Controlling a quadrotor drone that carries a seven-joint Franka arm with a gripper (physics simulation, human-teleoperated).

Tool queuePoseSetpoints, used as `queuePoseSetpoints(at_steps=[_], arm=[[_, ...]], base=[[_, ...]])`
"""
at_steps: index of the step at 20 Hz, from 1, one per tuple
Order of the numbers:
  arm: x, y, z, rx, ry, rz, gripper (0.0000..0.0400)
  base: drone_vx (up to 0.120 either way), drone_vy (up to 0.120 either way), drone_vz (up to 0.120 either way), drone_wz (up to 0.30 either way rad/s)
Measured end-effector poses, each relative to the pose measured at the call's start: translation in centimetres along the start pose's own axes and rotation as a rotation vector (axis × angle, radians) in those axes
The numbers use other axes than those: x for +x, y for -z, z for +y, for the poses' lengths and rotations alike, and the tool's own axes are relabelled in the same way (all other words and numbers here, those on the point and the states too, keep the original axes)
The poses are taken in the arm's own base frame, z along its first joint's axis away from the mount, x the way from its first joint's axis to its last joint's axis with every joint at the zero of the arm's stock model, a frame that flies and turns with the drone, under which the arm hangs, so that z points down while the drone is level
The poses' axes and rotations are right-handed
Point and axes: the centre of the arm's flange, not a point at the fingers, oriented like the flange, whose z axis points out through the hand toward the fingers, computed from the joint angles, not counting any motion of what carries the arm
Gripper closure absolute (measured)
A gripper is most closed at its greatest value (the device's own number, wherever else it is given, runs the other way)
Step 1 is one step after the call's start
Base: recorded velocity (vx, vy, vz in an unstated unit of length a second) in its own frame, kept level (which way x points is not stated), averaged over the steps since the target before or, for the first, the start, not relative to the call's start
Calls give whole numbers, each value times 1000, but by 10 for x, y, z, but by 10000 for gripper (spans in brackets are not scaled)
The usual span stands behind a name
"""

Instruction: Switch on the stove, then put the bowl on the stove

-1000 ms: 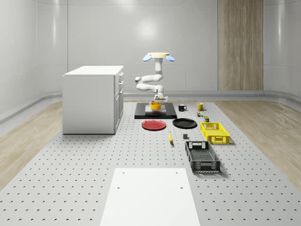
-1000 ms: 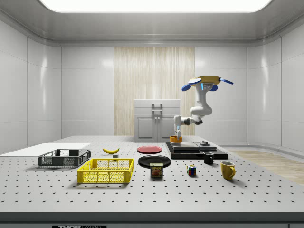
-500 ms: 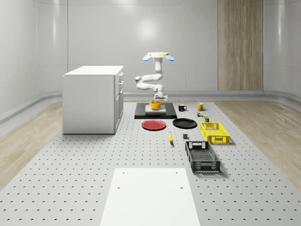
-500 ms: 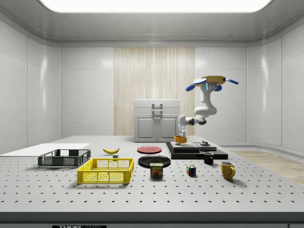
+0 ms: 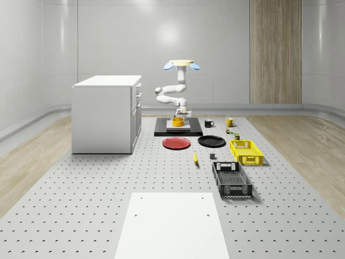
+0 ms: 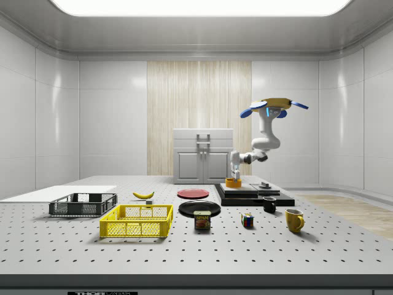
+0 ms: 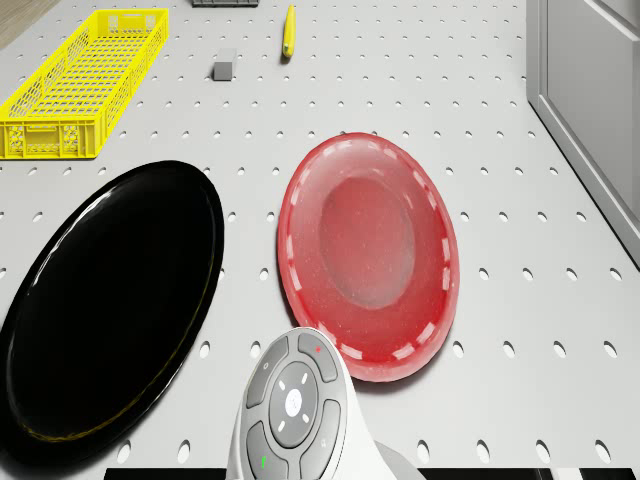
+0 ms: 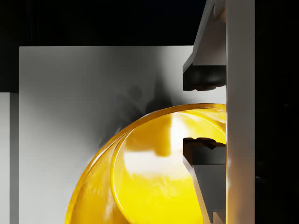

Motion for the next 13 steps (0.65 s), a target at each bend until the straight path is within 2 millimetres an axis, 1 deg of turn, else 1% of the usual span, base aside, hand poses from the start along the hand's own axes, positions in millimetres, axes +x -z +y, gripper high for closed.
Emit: queuePoseSetpoints(at_steps=[1,2,3,5,8,13], arm=[[1,-1,1,0,0,0,142],[1,0,1,0,0,0,111],[1,1,2,0,0,0,86],[2,6,2,0,0,0,52],[2,13,3,0,0,0,25],[3,19,3,0,0,0,7]], base=[[0,0,0,0],[0,0,0,0],[0,0,0,0],[0,0,0,0],[0,0,0,0],[0,0,0,0]])
